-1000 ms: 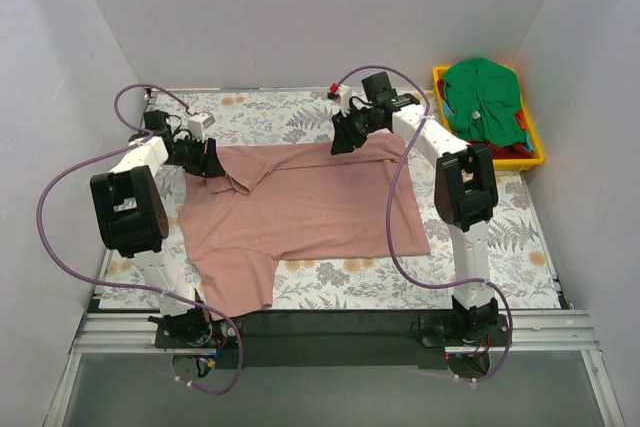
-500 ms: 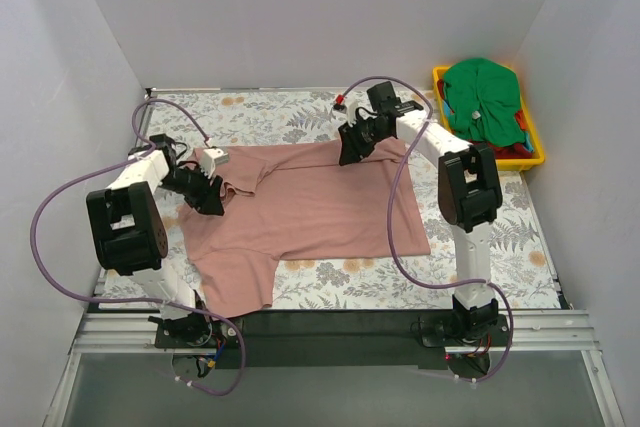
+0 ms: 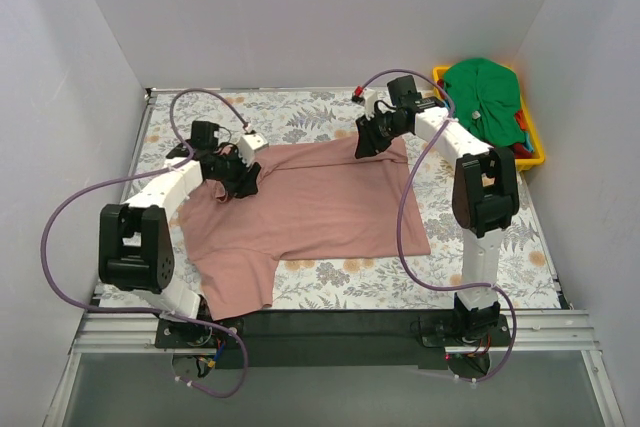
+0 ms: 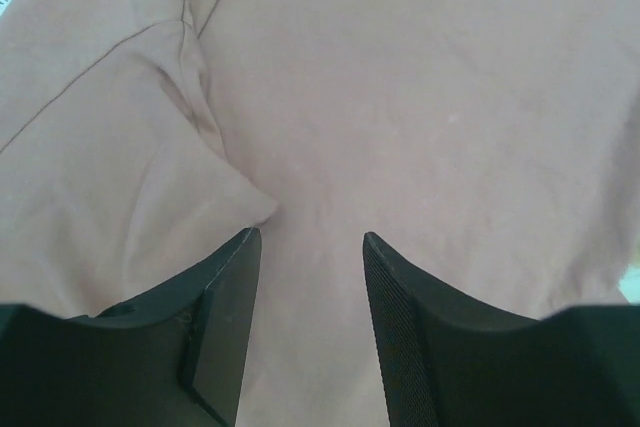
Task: Fold and stack the t-shirts
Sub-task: Fold the tshirt
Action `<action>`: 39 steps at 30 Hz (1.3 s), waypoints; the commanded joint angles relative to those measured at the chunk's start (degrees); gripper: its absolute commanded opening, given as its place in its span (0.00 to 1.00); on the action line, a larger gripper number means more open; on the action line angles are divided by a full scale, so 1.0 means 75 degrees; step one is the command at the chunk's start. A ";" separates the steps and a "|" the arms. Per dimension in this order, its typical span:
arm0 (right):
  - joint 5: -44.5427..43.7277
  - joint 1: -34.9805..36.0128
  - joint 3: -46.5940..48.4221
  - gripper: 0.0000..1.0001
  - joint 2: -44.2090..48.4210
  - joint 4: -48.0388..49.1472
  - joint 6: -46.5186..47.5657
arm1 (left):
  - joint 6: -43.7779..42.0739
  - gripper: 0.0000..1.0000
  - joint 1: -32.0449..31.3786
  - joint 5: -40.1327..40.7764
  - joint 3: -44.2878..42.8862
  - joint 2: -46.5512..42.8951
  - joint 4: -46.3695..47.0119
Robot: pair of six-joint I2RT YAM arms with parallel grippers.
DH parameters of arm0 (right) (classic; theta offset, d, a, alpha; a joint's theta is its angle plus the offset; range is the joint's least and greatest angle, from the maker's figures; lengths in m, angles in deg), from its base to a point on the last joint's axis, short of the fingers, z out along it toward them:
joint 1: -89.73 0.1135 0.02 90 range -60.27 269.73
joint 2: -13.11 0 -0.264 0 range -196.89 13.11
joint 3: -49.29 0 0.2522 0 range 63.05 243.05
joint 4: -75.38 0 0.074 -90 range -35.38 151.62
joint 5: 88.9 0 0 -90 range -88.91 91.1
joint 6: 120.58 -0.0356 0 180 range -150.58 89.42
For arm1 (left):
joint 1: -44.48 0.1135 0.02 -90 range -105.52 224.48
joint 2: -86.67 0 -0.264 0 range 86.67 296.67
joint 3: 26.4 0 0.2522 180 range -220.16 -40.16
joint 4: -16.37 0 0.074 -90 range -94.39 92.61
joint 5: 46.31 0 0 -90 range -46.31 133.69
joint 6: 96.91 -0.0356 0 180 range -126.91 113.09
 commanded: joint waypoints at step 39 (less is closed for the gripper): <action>-0.0112 -0.0732 -0.0629 0.29 0.0639 -0.0029 0.0168 | 0.1707 0.00 -0.1229 0.1366 -0.0450 0.0639 -0.0066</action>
